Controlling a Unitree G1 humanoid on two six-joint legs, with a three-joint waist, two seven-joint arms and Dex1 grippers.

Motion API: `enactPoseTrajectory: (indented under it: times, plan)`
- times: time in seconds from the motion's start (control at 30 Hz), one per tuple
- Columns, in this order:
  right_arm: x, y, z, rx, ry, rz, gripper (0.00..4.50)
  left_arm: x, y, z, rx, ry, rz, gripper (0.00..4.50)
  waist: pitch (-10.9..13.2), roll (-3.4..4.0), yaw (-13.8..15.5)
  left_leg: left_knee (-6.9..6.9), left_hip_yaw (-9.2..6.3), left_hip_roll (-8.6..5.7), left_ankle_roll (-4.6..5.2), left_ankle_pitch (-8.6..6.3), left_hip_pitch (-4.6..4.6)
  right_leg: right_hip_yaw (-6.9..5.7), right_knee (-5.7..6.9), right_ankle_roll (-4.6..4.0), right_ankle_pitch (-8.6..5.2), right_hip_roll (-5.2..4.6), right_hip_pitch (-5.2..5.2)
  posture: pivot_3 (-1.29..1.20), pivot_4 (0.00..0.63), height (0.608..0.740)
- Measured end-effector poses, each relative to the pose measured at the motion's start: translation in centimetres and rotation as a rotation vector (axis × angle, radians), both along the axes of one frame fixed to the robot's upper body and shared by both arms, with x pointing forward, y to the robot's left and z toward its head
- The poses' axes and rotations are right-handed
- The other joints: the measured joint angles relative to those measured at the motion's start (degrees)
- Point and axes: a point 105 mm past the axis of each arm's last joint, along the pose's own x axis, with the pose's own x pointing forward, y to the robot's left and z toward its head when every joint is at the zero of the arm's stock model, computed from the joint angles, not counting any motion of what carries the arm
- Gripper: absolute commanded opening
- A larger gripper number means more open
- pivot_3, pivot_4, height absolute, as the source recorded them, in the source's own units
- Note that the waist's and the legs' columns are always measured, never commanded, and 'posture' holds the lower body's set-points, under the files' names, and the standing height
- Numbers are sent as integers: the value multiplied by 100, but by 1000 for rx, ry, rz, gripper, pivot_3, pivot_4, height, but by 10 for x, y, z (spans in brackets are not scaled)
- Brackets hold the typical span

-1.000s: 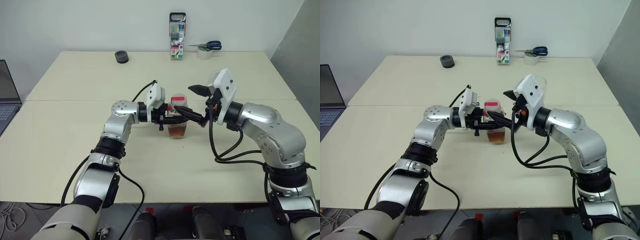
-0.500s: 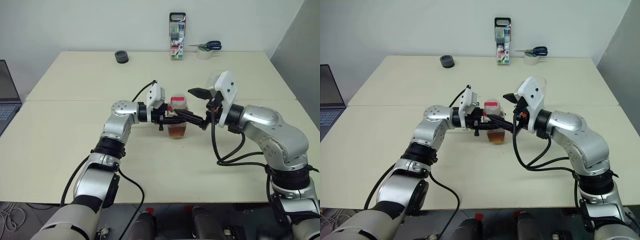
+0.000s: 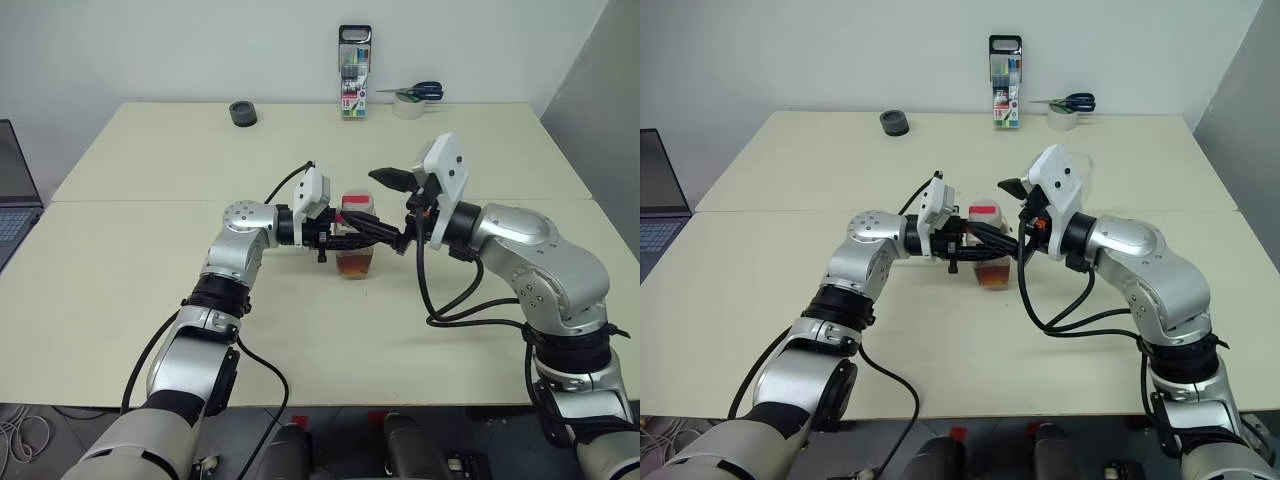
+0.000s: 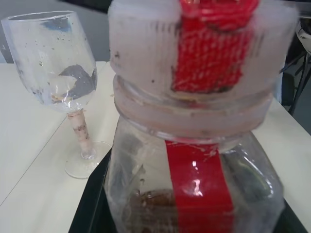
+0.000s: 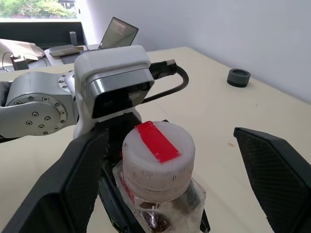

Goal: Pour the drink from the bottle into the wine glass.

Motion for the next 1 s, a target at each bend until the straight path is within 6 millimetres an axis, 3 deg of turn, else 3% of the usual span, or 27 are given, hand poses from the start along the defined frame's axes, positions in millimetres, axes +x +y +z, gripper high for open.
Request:
enactPoseTrajectory:
  times: [0.73,0.83,1.0]
  plan:
    - [2,2,-3,11,22,10,4380,-5,-2,0,5,-22,-16,1670,0,0,0,0,0,0,0,0,0,0,0,0,0,0,0,0,150,740]
    - [2,2,-3,12,24,12,3864,-5,-2,-1,5,-22,-17,1670,0,0,1,0,0,0,0,0,0,0,0,0,0,0,0,0,150,740]
    - [-2,7,-5,13,35,47,2137,-5,-2,-1,3,-19,-12,1670,0,0,0,0,0,0,0,0,0,0,0,0,0,0,0,0,150,740]
